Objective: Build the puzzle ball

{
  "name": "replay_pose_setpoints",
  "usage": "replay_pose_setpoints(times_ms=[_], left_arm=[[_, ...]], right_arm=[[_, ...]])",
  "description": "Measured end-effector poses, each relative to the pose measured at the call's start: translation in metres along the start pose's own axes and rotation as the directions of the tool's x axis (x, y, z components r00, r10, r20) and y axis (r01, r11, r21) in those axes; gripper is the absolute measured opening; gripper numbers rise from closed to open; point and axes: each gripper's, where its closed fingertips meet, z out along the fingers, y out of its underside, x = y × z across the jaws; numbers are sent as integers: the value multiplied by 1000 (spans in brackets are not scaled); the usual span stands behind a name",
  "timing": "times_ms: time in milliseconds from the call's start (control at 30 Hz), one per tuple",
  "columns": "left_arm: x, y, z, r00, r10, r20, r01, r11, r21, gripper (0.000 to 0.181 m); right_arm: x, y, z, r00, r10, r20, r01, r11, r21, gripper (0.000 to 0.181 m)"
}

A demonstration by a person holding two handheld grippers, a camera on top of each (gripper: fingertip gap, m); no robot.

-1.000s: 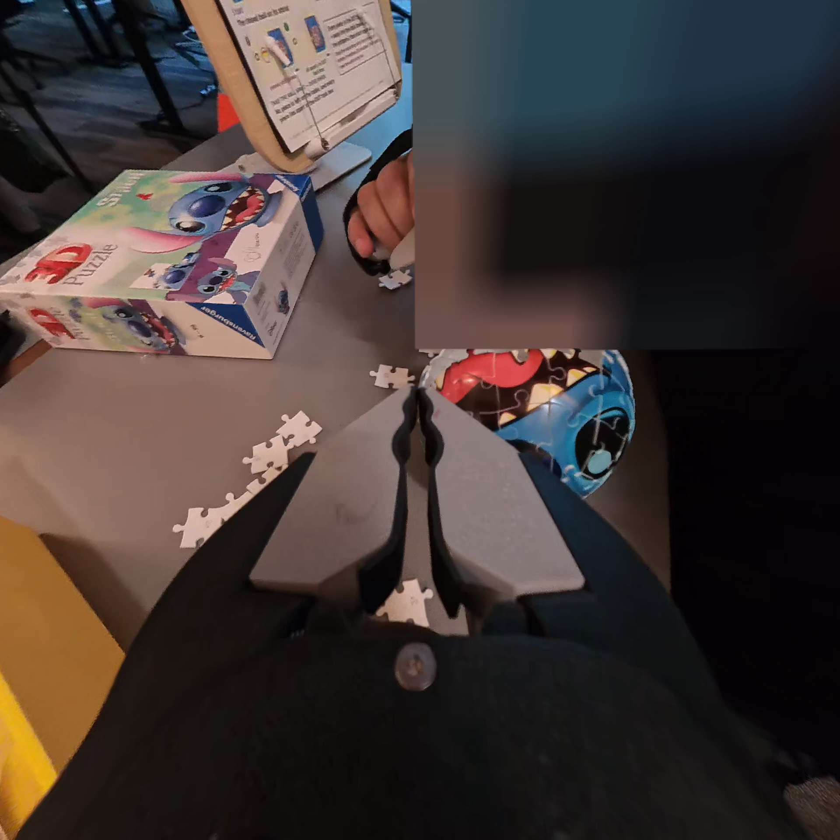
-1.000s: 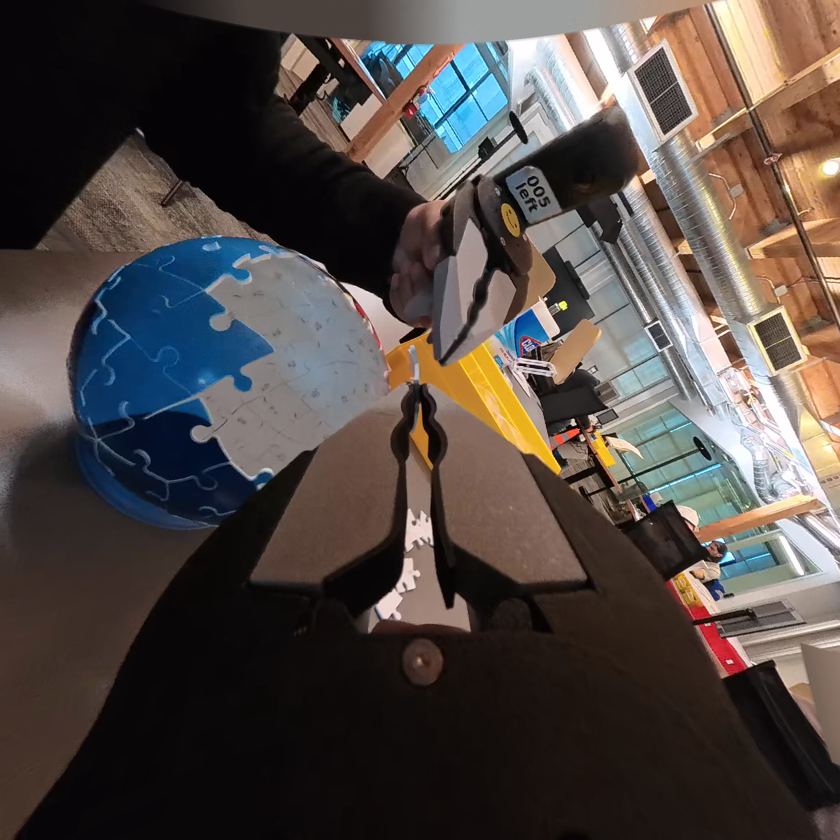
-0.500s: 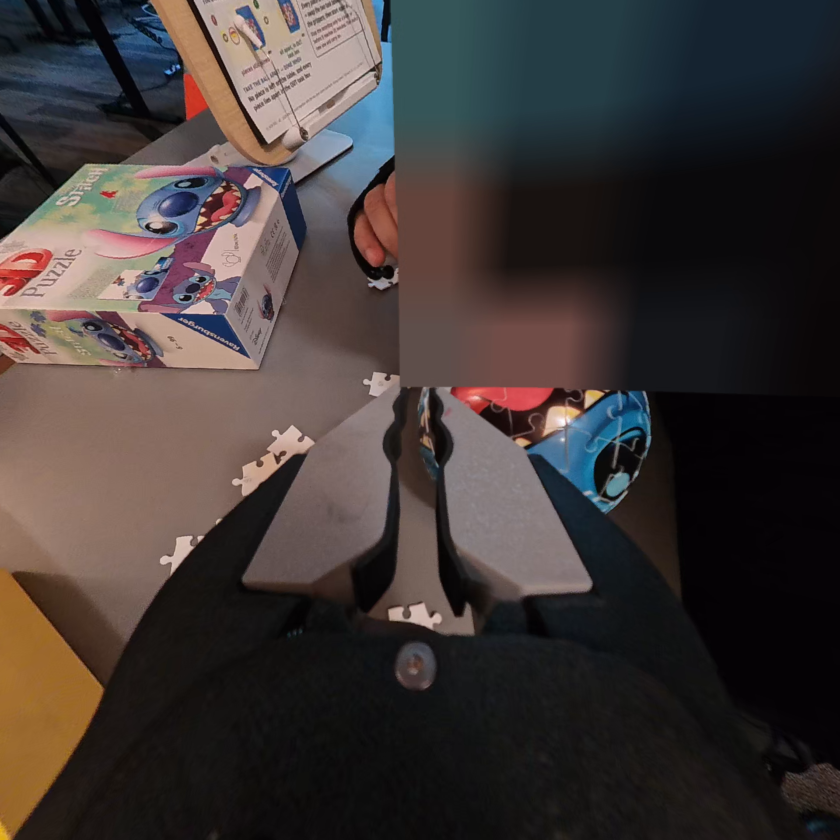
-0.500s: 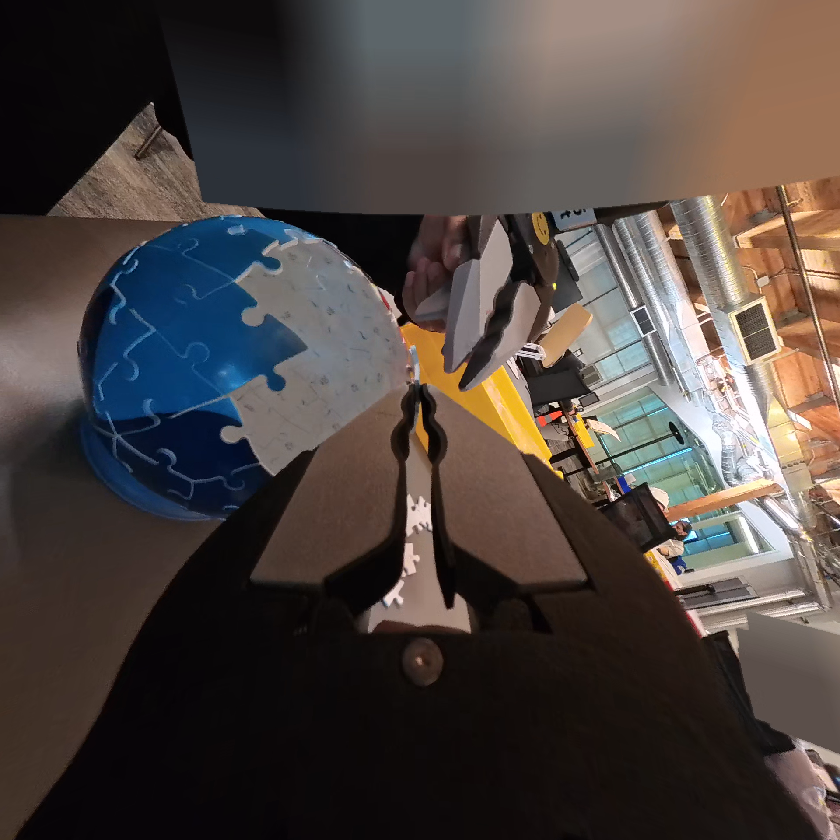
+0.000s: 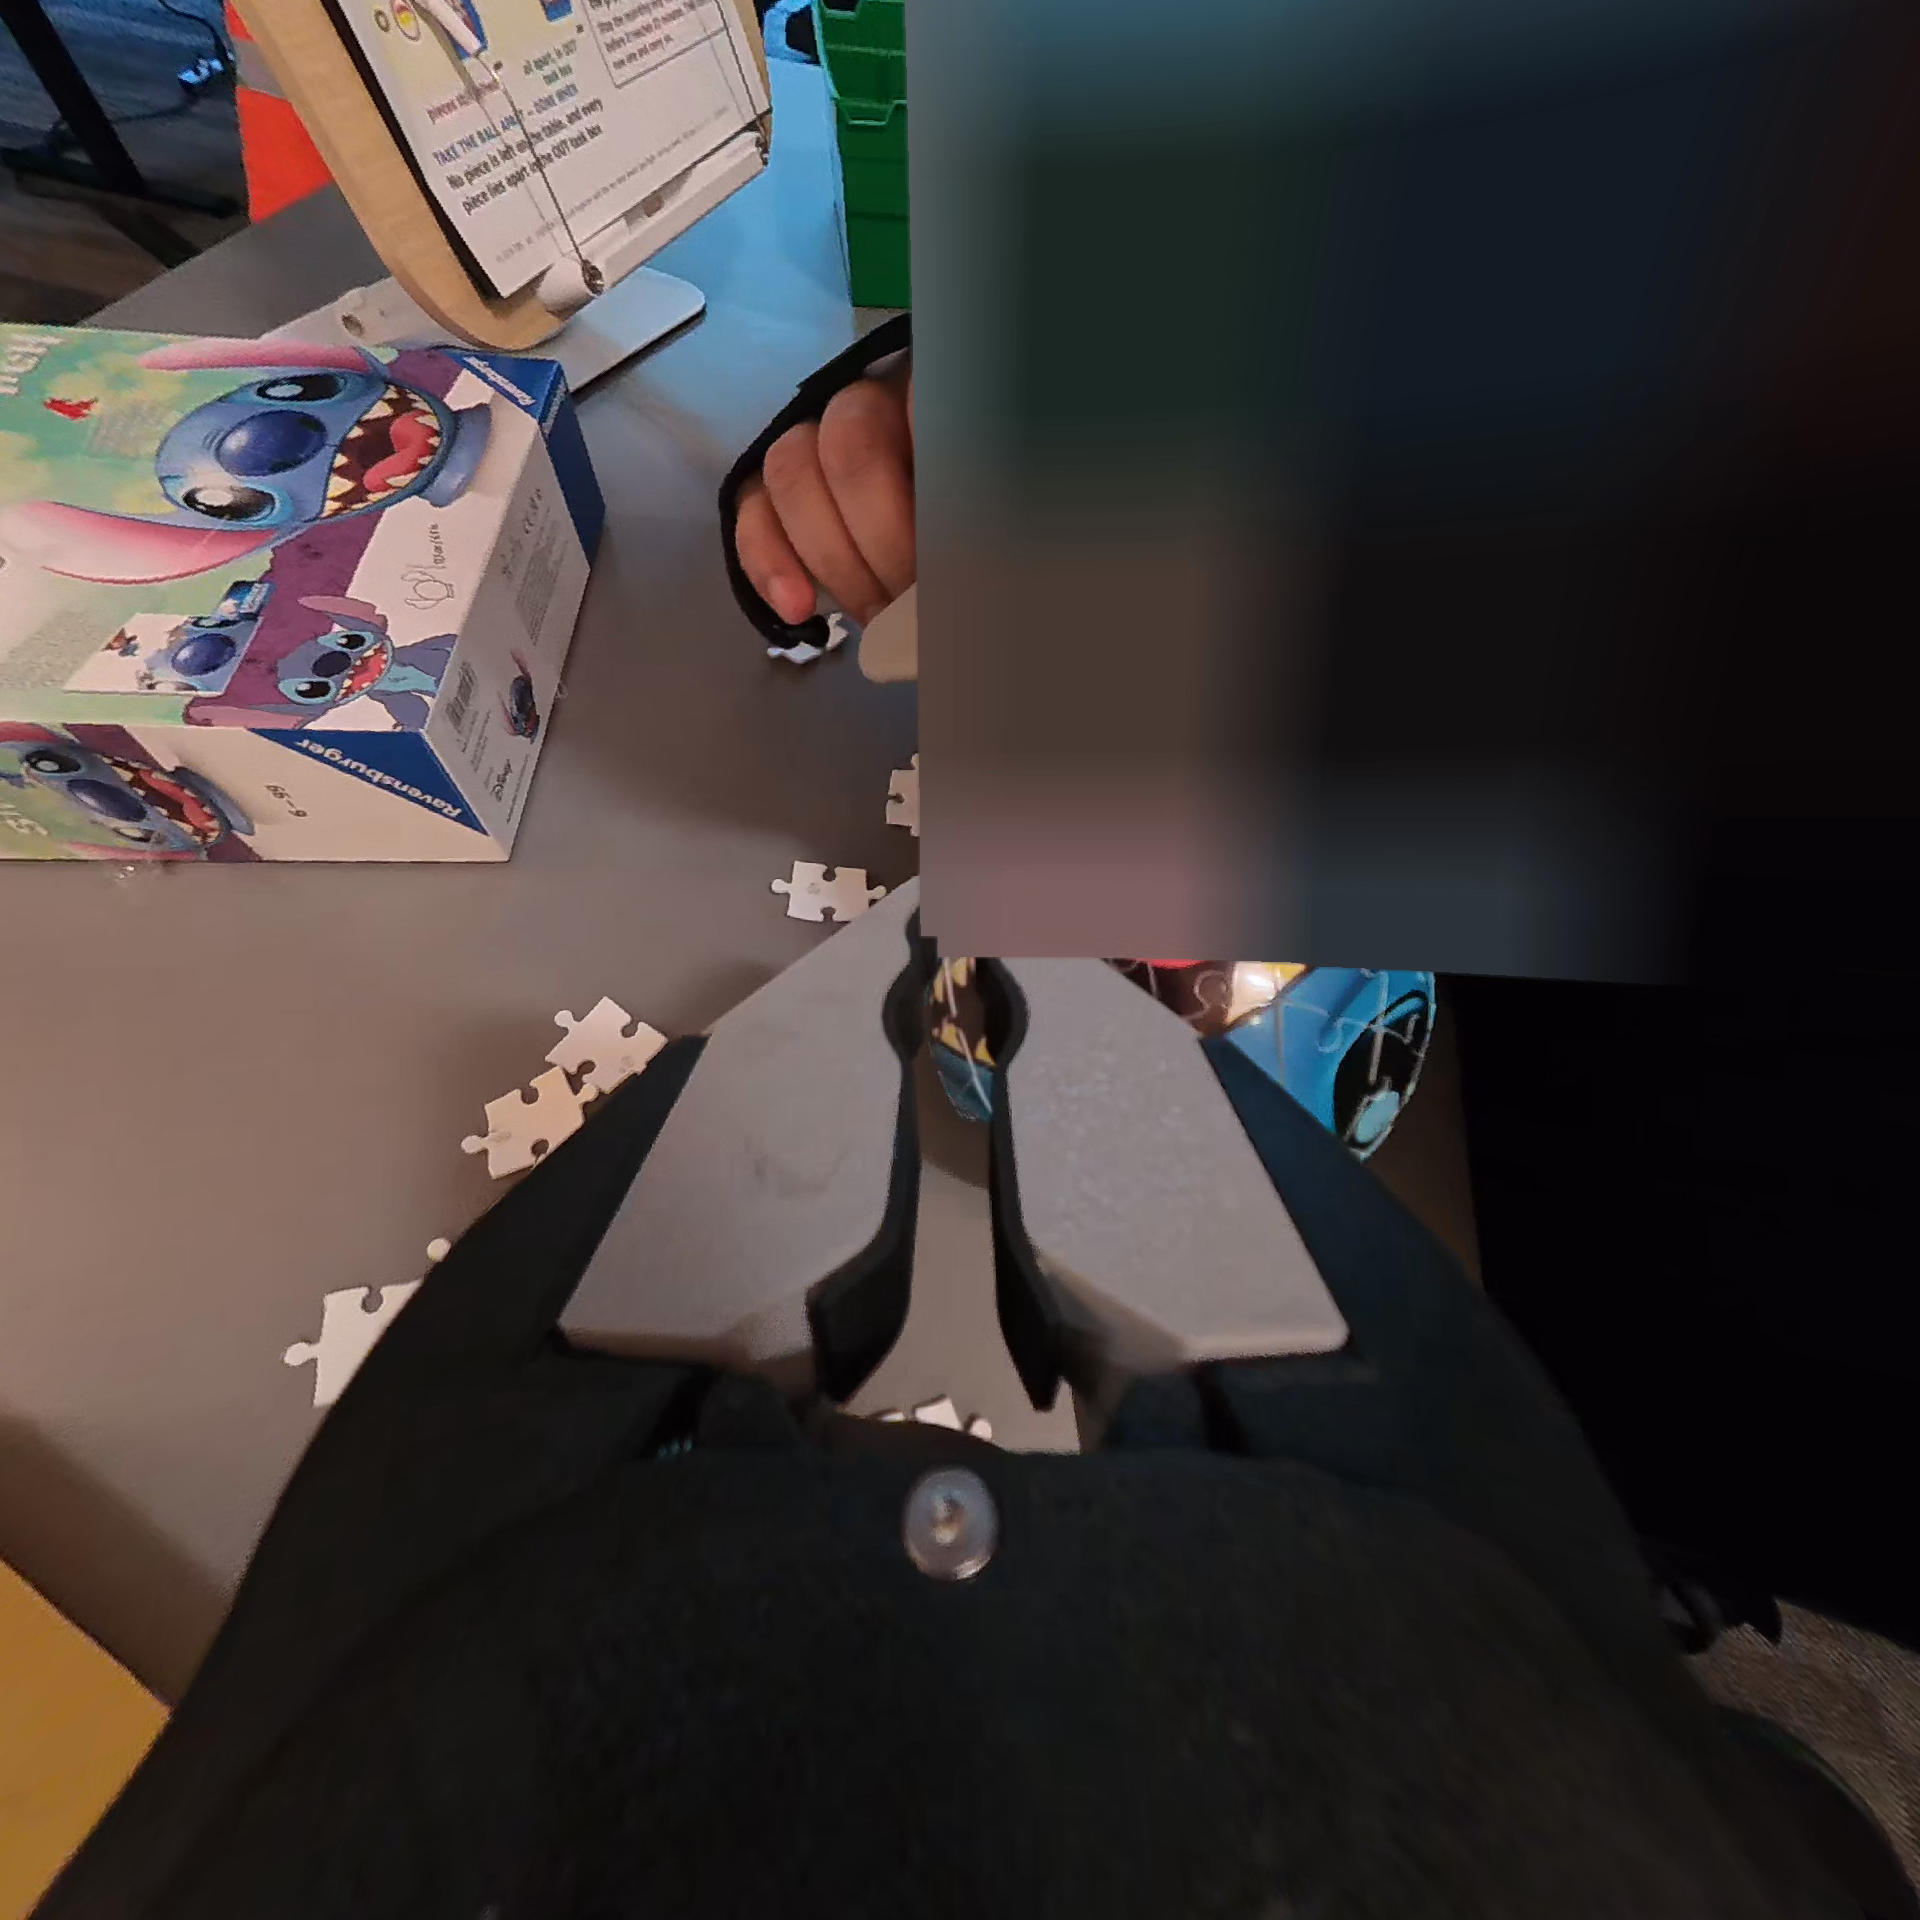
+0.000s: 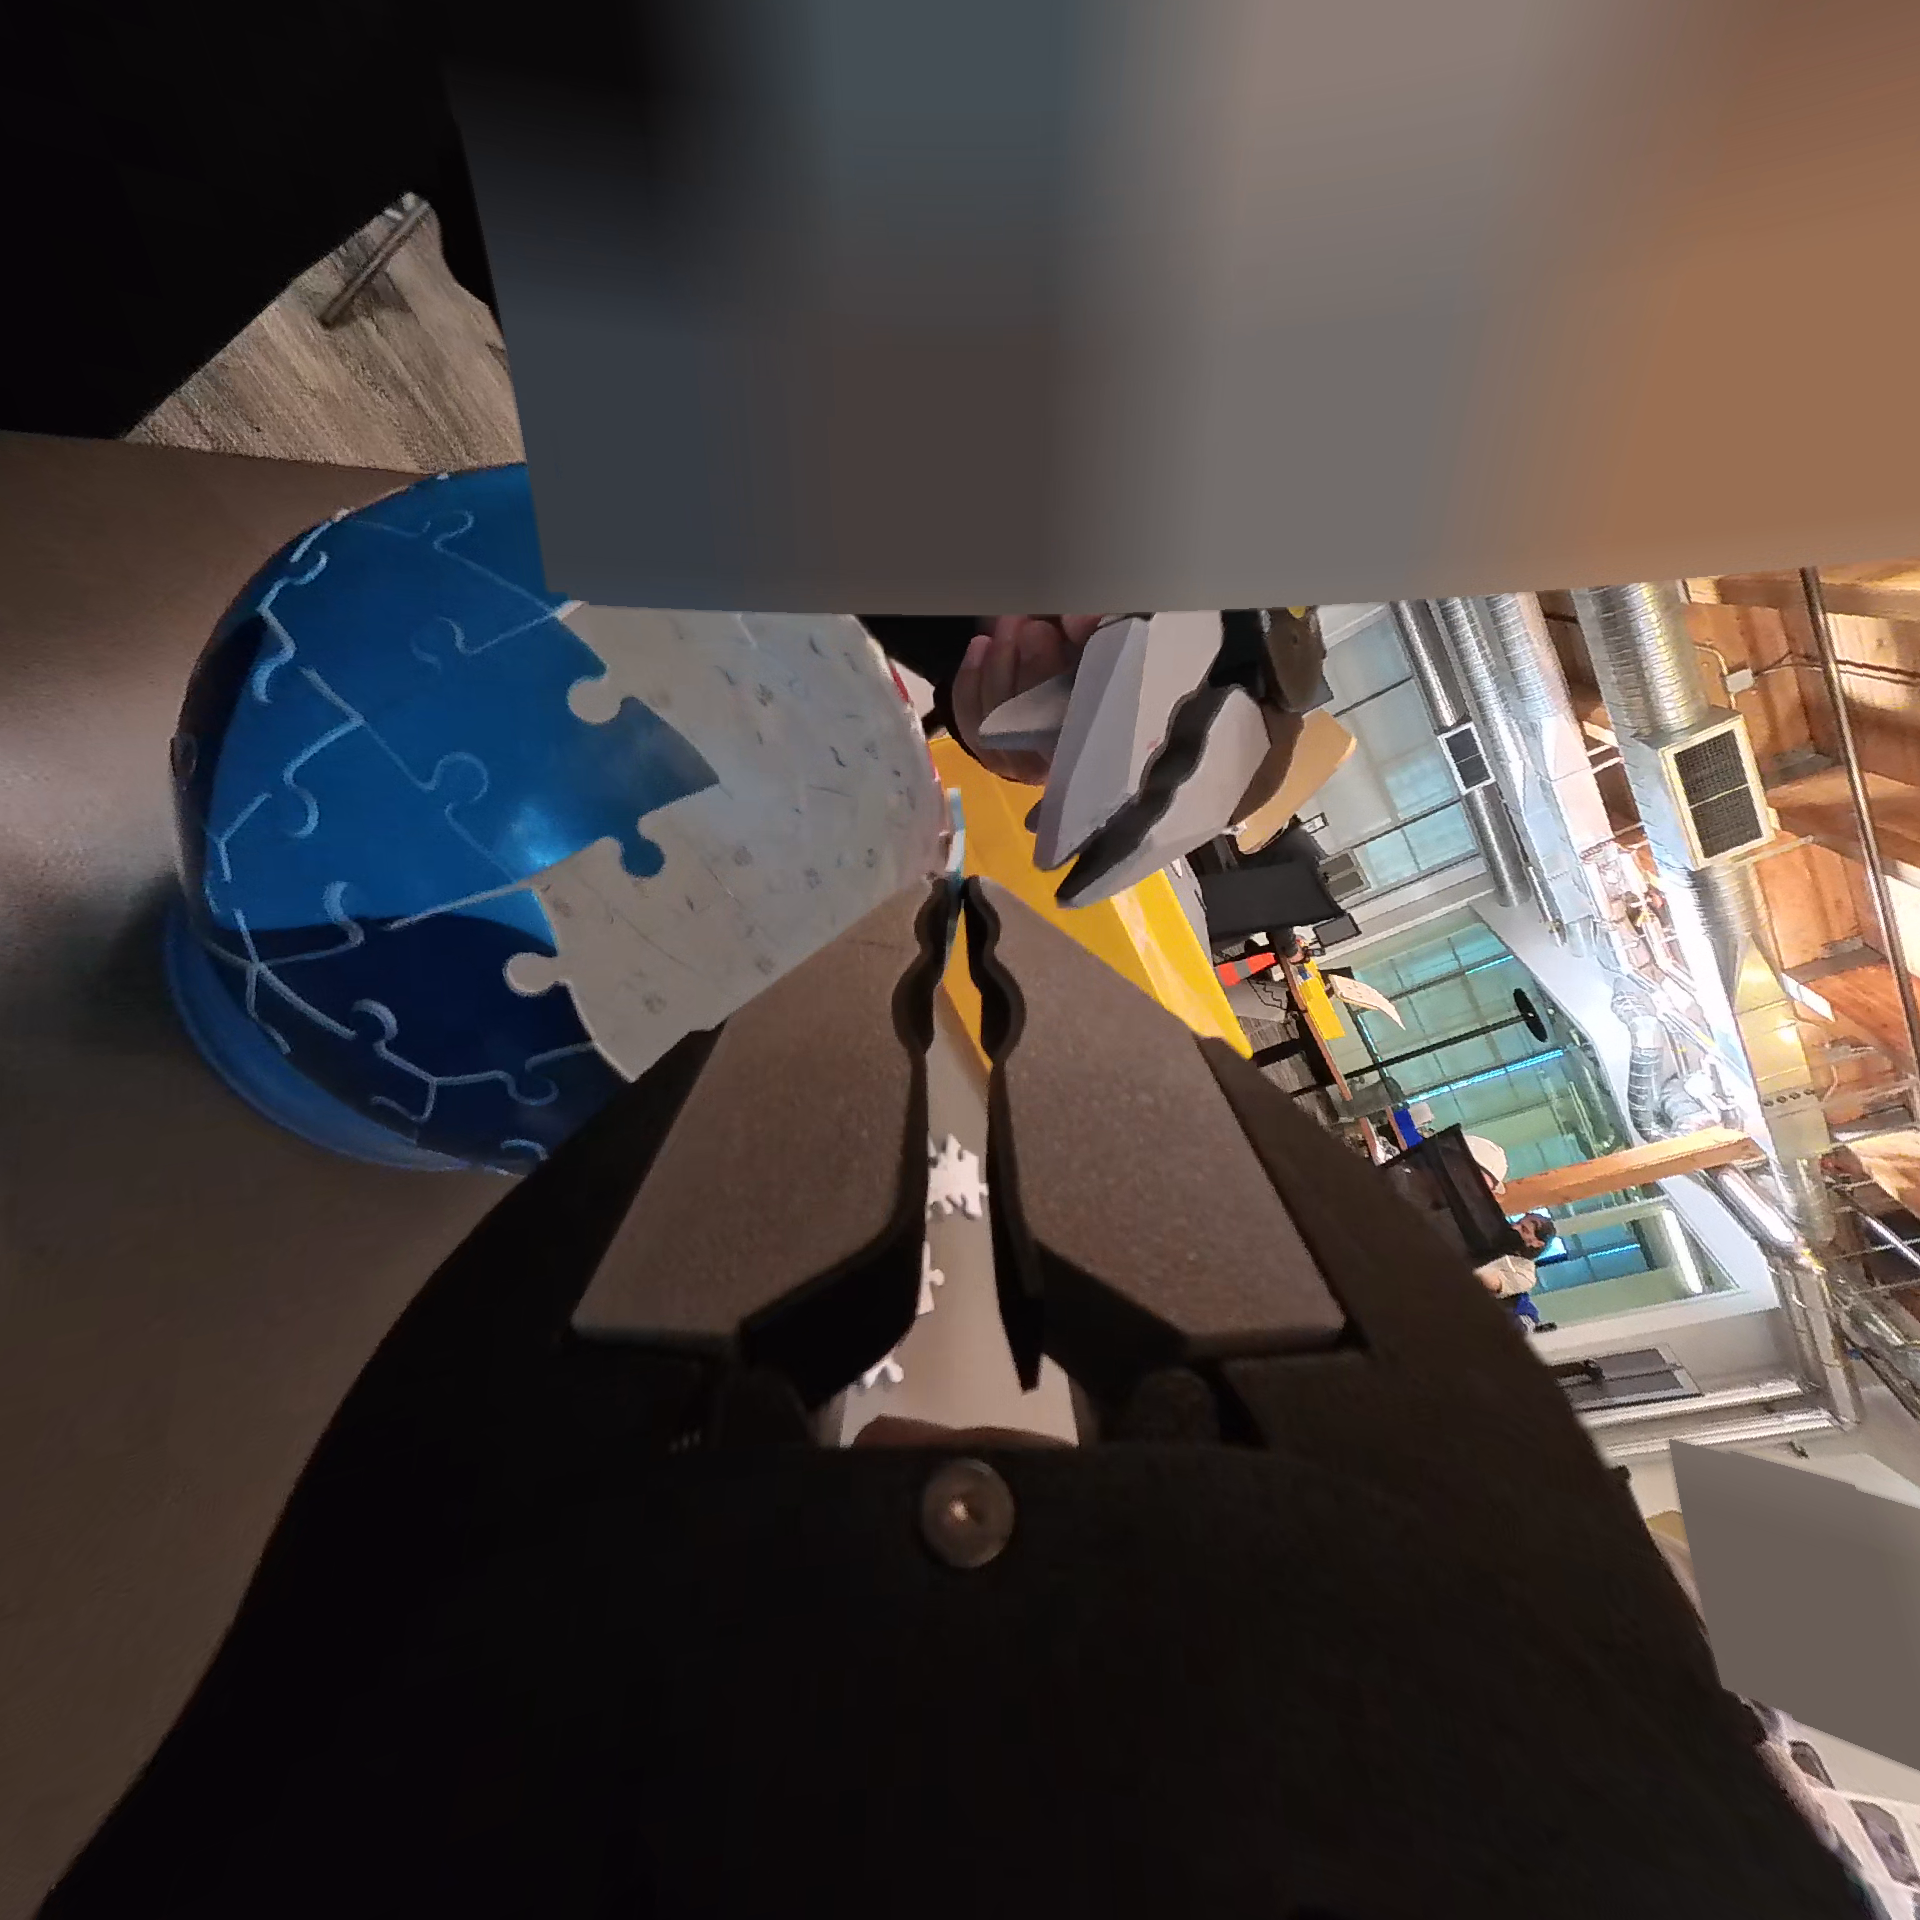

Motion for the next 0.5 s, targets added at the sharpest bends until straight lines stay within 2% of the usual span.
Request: replay_pose_setpoints(times_ms=[500], left_arm=[[0, 2, 4, 999, -33, -26, 33, 999, -14, 4]], right_arm=[[0, -3, 0, 998, -64, 12, 64, 997, 52, 0]])
